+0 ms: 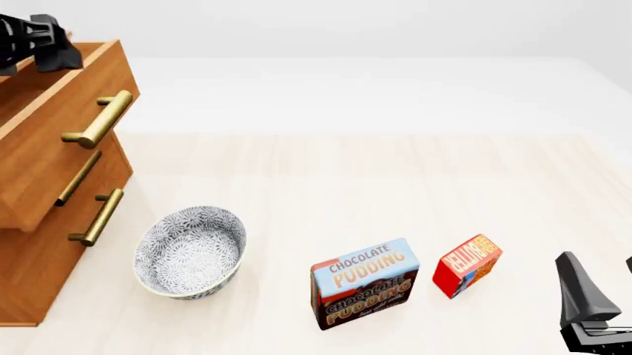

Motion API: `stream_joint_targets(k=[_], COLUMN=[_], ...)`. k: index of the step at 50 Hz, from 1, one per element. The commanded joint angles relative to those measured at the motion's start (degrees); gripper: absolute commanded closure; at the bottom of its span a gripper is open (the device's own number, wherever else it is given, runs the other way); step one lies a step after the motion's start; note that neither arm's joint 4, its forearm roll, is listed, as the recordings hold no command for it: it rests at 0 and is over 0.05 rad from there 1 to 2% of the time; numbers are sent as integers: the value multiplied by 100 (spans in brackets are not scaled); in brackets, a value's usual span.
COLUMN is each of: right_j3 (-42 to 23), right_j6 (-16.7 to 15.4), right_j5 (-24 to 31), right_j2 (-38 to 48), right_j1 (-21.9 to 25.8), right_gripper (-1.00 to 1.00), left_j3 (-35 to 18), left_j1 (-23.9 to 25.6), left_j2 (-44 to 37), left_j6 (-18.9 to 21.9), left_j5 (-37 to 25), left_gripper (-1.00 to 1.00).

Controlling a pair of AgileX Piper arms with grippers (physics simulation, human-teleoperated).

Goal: Put the butter at the back in the top drawer of the cabinet and close it.

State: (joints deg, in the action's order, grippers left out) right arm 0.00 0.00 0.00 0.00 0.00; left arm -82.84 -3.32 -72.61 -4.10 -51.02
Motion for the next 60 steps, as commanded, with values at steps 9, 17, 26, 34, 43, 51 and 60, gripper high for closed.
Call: stream_joint_targets(k=[9,17,26,34,43,51,60], right_j3=[0,0,0,0,0,0,0], right_j6=[0,0,0,0,0,0,0], right_j5=[0,0,0,0,0,0,0], right_j2=[0,0,0,0,0,0,0], right_j1=[0,0,0,0,0,0,0], right_gripper=[-100,-100,-100,-100,-100,-100,-100], left_j3=[153,222,292,333,422,452,517], left_j1=[-42,-95,-77,-70,-59,-48,-36], left_j2=[-150,-208,-276,-333,-373,-406,-429], left_j6=[-55,-72,-98,-118,-142,-159,-167], left_j5=[178,267,346,398,475,505,553], left_gripper=[-100,-100,-100,-100,-100,-100,-100])
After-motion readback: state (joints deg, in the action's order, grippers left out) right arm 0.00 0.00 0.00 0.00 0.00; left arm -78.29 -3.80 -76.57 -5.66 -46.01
